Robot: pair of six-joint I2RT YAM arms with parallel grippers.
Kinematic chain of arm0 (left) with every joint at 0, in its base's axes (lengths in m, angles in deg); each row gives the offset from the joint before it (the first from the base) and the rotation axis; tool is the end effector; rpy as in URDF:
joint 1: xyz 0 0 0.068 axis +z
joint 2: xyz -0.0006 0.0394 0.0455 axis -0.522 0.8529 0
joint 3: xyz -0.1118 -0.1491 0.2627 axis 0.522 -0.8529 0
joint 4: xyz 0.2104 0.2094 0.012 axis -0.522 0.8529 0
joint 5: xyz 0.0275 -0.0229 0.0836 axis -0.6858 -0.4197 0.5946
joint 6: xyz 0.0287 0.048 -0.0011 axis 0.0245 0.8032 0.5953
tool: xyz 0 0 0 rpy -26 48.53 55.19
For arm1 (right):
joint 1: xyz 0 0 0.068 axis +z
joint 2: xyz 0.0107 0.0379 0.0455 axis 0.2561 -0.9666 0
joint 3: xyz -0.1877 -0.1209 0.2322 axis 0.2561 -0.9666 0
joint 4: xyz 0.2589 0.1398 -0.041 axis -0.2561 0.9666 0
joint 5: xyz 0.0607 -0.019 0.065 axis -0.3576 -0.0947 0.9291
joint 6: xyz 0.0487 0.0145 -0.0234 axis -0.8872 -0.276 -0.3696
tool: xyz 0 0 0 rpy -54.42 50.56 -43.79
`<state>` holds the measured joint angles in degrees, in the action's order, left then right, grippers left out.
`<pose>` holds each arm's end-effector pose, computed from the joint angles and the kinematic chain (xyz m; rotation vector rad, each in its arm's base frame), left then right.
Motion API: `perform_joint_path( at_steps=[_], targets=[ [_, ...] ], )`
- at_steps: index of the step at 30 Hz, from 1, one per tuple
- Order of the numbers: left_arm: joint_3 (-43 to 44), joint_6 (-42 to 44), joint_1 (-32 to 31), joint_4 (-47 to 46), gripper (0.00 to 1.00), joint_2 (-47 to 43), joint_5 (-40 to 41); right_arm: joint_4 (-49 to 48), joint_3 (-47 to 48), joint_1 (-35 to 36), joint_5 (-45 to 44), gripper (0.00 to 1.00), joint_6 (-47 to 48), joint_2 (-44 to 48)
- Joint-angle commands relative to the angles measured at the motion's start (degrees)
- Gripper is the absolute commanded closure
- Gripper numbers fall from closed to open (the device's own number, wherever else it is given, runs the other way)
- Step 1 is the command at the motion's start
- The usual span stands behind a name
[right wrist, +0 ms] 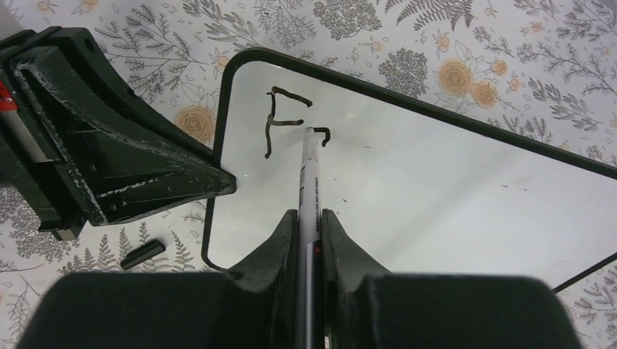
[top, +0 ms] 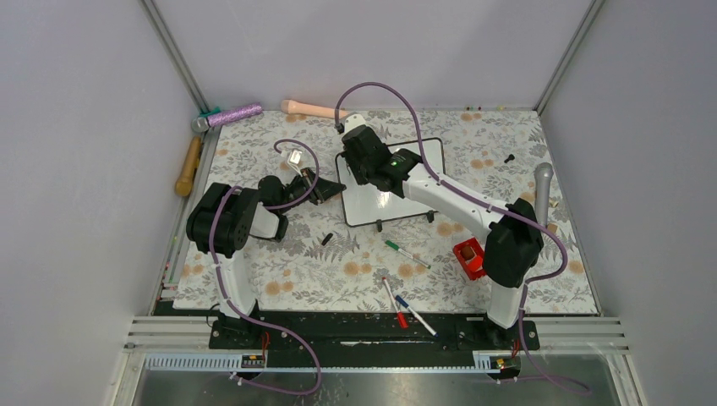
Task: Write a sentence on the whiteboard
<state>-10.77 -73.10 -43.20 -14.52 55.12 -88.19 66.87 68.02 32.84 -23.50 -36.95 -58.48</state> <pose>0.3530 -0.1016 0.1509 0.1105 1.7455 -1.4539 0.3370 0.3494 0.3588 -0.6028 2.0606 0.1189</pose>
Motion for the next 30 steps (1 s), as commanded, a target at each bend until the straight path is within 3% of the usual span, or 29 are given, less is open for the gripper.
perform_joint_path(
  at_steps=[1, 19, 30],
  targets=[
    [0.16, 0.69, -0.45, -3.78, 0.97, -2.28, -0.95, -0.26, 1.56, -0.13, 2.60, 1.00, 0.65, -0.62],
    [0.03, 0.87, -0.44, -3.78, 0.97, -2.58, -0.99, -0.40, -3.48, -0.15, 3.13, 1.00, 0.21, 2.61],
    [-0.18, 0.97, -0.42, -3.70, 0.97, -2.67, -0.99, -0.33, -3.88, -0.30, -1.91, 1.00, 0.38, 3.32]
  ],
)
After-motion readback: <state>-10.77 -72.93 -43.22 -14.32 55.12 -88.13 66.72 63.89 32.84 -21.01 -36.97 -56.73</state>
